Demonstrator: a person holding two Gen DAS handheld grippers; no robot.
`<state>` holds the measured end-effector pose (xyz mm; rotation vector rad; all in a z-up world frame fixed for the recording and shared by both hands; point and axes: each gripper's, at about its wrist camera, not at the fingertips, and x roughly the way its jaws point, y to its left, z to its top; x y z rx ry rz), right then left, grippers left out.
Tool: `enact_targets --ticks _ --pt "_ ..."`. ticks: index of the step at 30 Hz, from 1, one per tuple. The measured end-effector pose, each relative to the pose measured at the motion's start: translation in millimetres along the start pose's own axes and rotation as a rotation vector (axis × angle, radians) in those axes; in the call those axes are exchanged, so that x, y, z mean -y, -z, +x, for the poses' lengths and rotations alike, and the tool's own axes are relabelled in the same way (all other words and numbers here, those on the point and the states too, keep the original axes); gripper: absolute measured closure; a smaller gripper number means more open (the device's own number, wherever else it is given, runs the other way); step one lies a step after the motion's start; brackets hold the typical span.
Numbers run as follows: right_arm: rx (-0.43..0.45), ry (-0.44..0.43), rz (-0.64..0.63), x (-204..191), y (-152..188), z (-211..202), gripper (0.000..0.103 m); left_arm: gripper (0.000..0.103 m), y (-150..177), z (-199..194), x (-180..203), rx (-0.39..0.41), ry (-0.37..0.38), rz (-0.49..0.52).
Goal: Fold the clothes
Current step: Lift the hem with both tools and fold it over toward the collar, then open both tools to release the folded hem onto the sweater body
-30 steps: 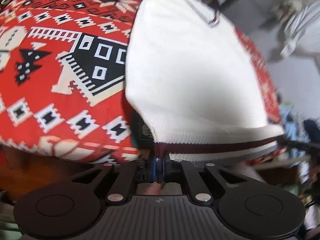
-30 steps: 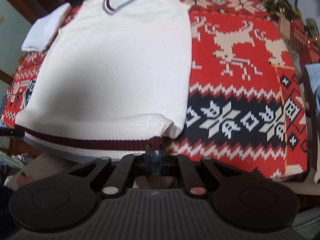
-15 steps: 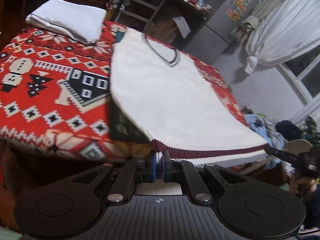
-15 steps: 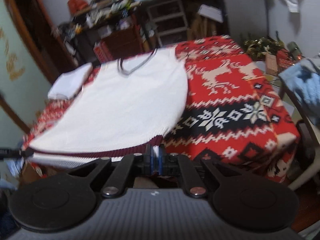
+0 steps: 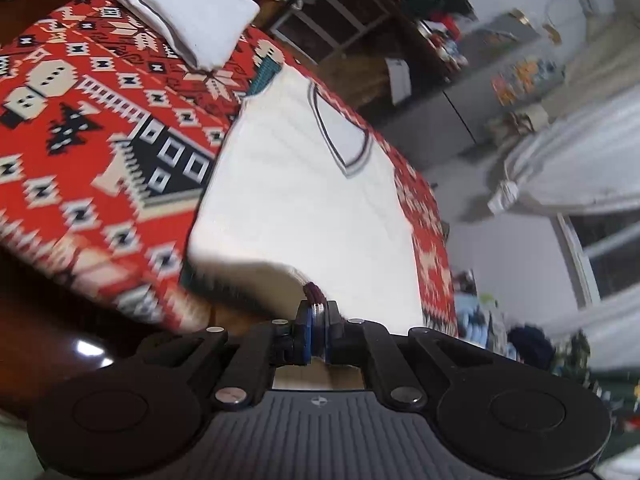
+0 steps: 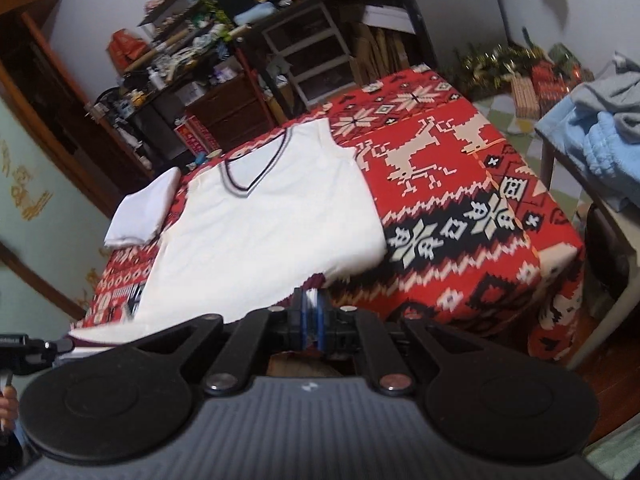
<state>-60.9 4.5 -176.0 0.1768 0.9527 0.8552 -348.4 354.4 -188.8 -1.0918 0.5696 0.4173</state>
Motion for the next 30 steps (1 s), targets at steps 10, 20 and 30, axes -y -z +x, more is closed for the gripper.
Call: enact_targets --ticks 10,20,30 --pt "-0.015 0.047 0.031 -10.7 -87.8 126.2 0.098 0.097 -91.9 101.2 -8.9 0.067 -0.094 -0.038" --pt "0.049 0.173 -0.003 -13.9 -100.1 193.6 0.068 0.042 -79.6 113.0 -7.9 0.123 -0.189 0.095" --pt "0.061 0.183 -0.275 -51.0 -31.8 152.7 0.03 0.023 -9.4 87.1 35.6 0.154 -0.331 0.448"
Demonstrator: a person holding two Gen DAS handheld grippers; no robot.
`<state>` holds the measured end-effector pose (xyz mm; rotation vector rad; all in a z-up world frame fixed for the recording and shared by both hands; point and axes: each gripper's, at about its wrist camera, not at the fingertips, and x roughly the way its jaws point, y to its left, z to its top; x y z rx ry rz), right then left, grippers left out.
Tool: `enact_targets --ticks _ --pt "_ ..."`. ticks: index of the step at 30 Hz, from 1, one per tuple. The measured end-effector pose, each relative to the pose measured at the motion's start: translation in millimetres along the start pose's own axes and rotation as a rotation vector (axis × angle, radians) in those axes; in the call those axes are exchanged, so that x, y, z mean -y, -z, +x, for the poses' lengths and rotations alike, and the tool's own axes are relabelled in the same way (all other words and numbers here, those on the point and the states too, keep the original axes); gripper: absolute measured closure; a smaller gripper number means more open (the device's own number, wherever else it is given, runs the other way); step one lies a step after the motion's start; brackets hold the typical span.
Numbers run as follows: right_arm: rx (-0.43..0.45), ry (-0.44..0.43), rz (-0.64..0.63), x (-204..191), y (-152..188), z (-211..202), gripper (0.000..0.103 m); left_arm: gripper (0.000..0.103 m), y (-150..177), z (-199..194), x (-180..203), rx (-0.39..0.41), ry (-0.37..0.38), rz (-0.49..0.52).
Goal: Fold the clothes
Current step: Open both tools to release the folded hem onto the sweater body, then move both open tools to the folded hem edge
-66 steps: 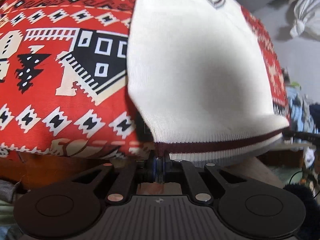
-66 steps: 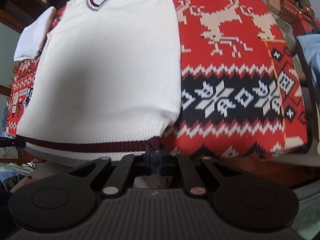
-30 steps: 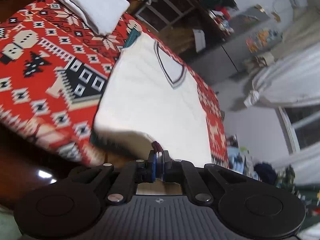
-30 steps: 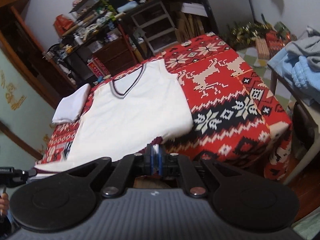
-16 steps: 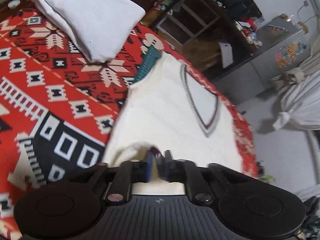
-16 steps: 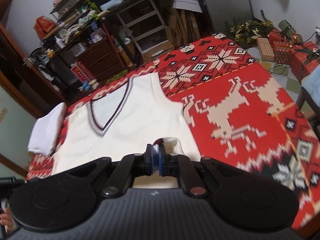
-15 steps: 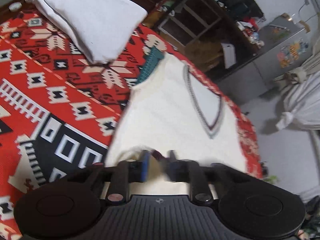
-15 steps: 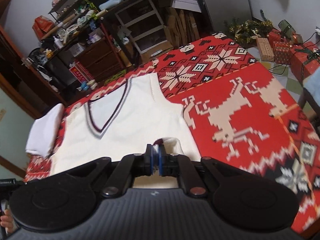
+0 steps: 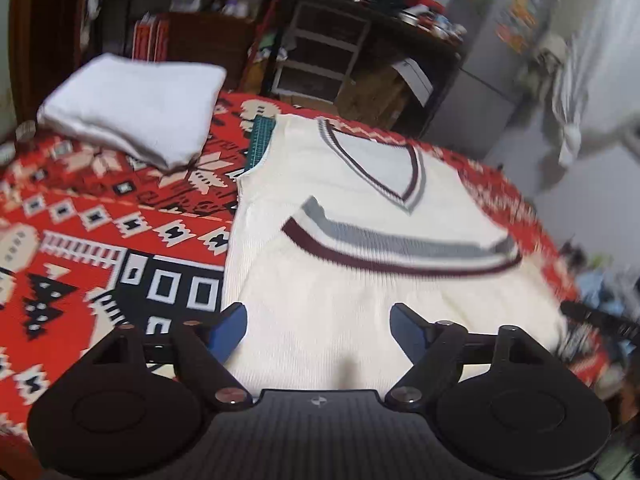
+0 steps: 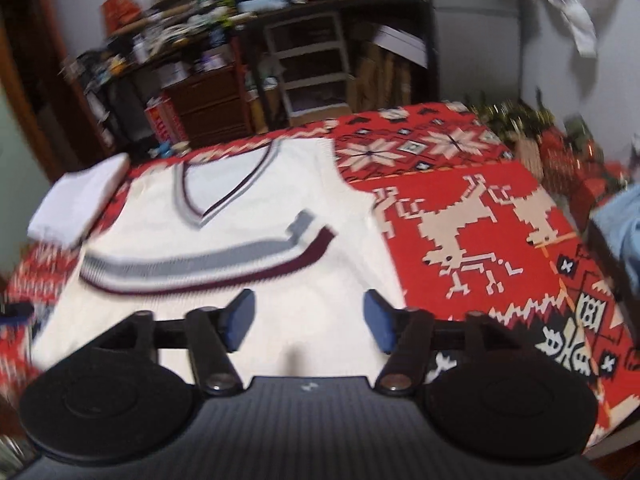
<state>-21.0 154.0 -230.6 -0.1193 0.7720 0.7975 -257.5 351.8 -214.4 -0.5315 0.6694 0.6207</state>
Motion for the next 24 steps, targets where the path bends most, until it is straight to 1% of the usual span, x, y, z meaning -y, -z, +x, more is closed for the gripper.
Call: enact_targets --ticks 3,5,6,7,11,16,19,24 --pt "0.01 -0.009 -0.028 -14.4 15.5 -23.0 0.023 0.017 16.4 -15.4 14.7 0.01 -0.022 0.05" --pt "0.027 -0.013 -0.031 -22.5 23.1 -38.8 0.009 0.013 27.0 -24.3 22.7 0.021 -0.026 0.078" --pt "0.04 -0.009 -0.04 -26.7 26.4 -47.1 0.006 0.011 32.2 -27.0 26.3 0.024 -0.03 0.095" --pt "0.054 -0.005 -0.054 -31.1 29.6 -54.9 0.001 0.009 37.5 -29.7 29.9 0.028 -0.034 0.111" --pt "0.082 -0.013 -0.12 -43.4 40.3 -76.6 0.0 0.008 51.5 -31.7 41.2 0.034 -0.065 0.151" --pt "0.114 -0.006 -0.16 -51.5 44.2 -88.8 0.0 0.008 49.5 -28.9 55.2 0.06 -0.076 0.193" --pt "0.121 -0.005 -0.175 -55.6 38.5 -85.4 0.0 0.008 42.7 -17.5 63.5 0.062 -0.126 0.22" --pt "0.148 0.002 -0.146 -54.9 24.0 -66.2 0.0 0.008 26.1 9.8 66.4 0.046 -0.153 0.238"
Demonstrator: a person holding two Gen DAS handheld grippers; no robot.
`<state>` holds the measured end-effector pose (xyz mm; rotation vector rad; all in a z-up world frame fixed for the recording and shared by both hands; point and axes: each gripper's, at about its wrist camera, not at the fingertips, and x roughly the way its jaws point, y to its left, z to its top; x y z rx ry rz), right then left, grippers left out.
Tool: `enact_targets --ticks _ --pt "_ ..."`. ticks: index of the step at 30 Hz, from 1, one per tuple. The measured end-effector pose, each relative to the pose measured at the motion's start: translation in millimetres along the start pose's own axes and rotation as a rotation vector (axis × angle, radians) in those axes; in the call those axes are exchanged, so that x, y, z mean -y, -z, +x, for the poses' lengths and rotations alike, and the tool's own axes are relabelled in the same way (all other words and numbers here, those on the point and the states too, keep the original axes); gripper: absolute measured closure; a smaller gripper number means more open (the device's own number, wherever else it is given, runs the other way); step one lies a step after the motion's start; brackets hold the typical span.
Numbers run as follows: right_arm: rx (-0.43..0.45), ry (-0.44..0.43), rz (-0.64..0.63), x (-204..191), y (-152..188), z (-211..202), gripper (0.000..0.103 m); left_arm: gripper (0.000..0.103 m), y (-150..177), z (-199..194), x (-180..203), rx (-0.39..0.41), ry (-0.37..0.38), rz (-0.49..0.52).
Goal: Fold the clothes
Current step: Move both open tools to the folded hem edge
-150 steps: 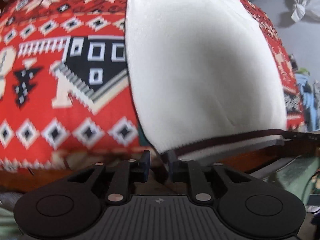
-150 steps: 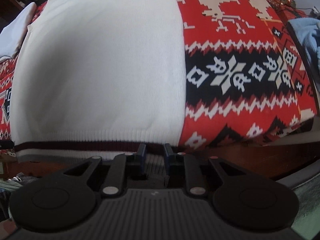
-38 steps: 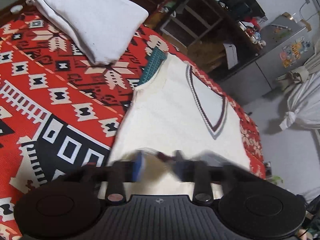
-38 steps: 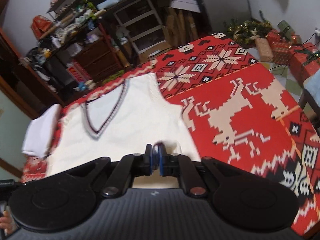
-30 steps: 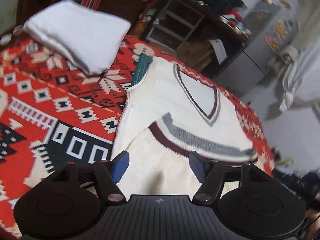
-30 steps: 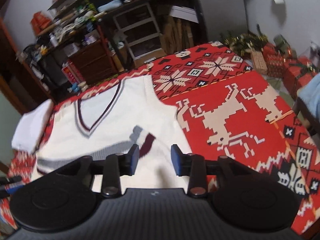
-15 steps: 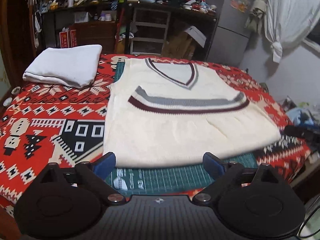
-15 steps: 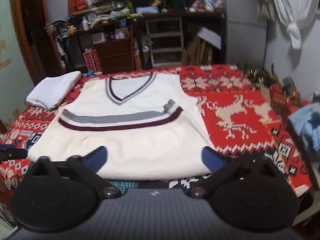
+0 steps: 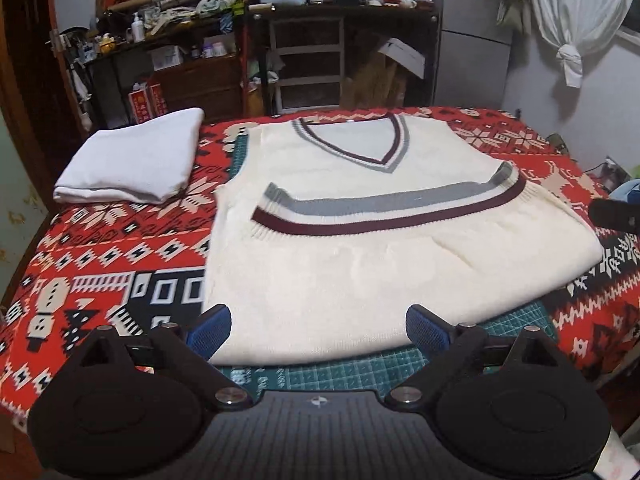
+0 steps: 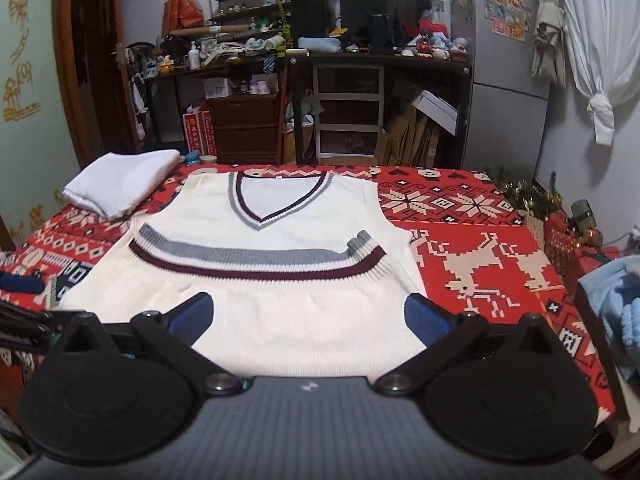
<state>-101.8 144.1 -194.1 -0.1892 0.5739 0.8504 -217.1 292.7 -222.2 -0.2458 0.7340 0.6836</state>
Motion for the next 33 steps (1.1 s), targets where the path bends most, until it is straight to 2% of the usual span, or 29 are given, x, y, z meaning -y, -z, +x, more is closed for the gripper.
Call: enact_targets --ticks 4,7,10,13,16,19,21,28,30,33 --pt "-0.014 0.016 0.009 7.5 -8.3 22.2 0.0 0.008 -9.7 21.2 -4.1 -0.02 -0.007 0.008" --pt "-0.057 0.038 -0.031 10.7 -9.5 49.1 0.0 0.008 -13.2 37.4 -6.6 -0.041 -0.04 0.076" --pt "-0.099 0.036 -0.045 13.9 -2.5 78.1 0.0 0.009 -13.3 49.8 -15.9 -0.043 -0.01 0.052" --pt "-0.18 0.028 -0.03 16.1 5.2 104.6 0.001 0.01 -12.5 61.3 -26.4 -0.078 0.06 -0.031" --pt "-0.227 0.037 -0.017 17.5 13.7 122.4 0.001 0.01 -5.2 72.0 -30.8 -0.108 0.056 -0.049" --pt "-0.245 0.05 -0.039 16.3 24.3 128.5 0.0 0.008 6.7 73.1 -28.0 -0.086 0.036 0.01" --pt "-0.236 0.051 -0.062 15.2 32.3 126.9 0.0 0.005 13.7 68.1 -26.4 -0.066 0.027 0.034" --pt "-0.152 0.013 -0.047 26.0 51.9 105.7 0.0 0.007 27.7 40.5 -39.5 -0.043 0.033 -0.036" --pt "-0.153 0.031 -0.053 28.7 48.1 94.8 0.0 0.007 29.4 29.4 -45.9 -0.024 0.026 -0.068" --pt "-0.092 0.075 -0.011 43.2 42.2 70.5 0.001 0.01 33.1 18.8 -65.3 -0.011 0.003 -0.165"
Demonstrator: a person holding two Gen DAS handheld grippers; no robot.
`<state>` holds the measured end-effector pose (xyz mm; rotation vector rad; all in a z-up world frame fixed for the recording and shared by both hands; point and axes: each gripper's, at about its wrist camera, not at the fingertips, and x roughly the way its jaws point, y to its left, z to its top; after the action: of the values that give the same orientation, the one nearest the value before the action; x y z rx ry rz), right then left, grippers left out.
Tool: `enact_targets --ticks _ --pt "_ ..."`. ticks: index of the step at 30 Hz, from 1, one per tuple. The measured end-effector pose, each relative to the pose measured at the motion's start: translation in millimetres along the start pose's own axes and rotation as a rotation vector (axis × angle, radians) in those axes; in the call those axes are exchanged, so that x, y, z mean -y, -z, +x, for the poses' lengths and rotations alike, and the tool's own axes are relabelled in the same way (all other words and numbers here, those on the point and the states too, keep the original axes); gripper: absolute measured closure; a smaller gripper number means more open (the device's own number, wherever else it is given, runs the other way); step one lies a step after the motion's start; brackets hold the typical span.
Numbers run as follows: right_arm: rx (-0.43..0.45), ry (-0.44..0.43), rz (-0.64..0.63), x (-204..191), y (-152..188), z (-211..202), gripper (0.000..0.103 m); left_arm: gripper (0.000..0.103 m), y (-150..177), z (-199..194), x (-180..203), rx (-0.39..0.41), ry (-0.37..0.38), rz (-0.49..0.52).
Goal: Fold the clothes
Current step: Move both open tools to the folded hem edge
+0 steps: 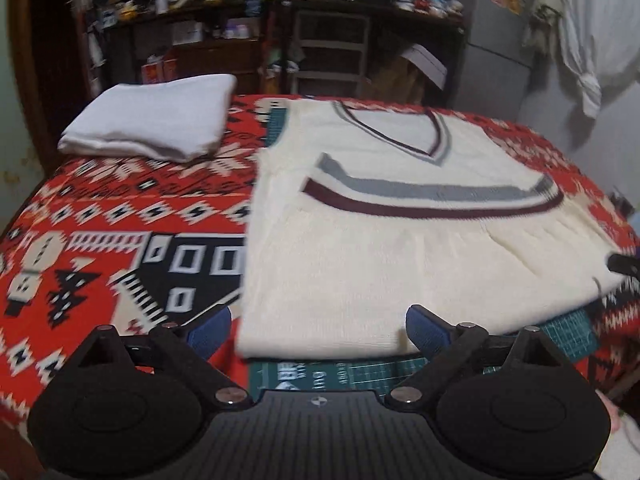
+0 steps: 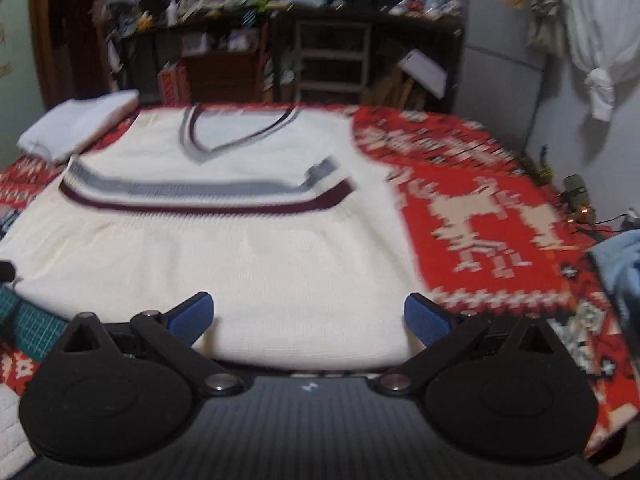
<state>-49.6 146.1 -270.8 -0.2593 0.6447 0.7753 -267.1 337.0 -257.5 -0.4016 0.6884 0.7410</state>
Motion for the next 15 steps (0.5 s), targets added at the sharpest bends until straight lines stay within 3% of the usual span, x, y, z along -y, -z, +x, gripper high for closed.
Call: enact_targets --ticks 2,3,4,7,10,11,12,13,15 --pt "0.001 0.0 0.068 19.0 -0.7 -10.5 0.004 0.015 0.7 0.9 -17.5 -0.016 -0.001 -0.089" --pt "-0.018 0.003 0.099 28.5 0.3 -11.8 0.008 0.024 1.2 3.5 -25.4 -0.029 -0.001 -0.125" --pt "-0.036 0.01 0.122 37.3 1.7 -12.0 0.02 0.034 1.5 6.5 -32.2 -0.044 -0.004 -0.153" --pt "-0.063 0.026 0.178 57.5 7.2 -8.6 0.045 0.043 1.4 12.1 -44.9 -0.057 0.017 -0.197" --pt "-0.082 0.006 0.228 68.7 11.5 -2.9 0.055 0.051 -3.9 16.0 -40.1 -0.071 0.037 -0.17" --pt "-0.09 -0.004 0.225 68.6 11.8 0.8 0.058 0.057 -5.7 16.6 -37.0 -0.07 0.033 -0.153" --pt "-0.094 -0.012 0.218 67.4 11.7 3.4 0.061 0.075 -7.0 17.8 -34.2 -0.076 0.026 -0.137" --pt "-0.093 -0.016 0.206 65.2 11.2 4.8 0.073 0.08 -8.3 19.1 -31.4 -0.082 0.019 -0.121" --pt "-0.099 -0.016 0.199 62.8 8.9 6.8 0.084 0.088 -9.3 16.3 -30.0 -0.085 0.014 -0.104"
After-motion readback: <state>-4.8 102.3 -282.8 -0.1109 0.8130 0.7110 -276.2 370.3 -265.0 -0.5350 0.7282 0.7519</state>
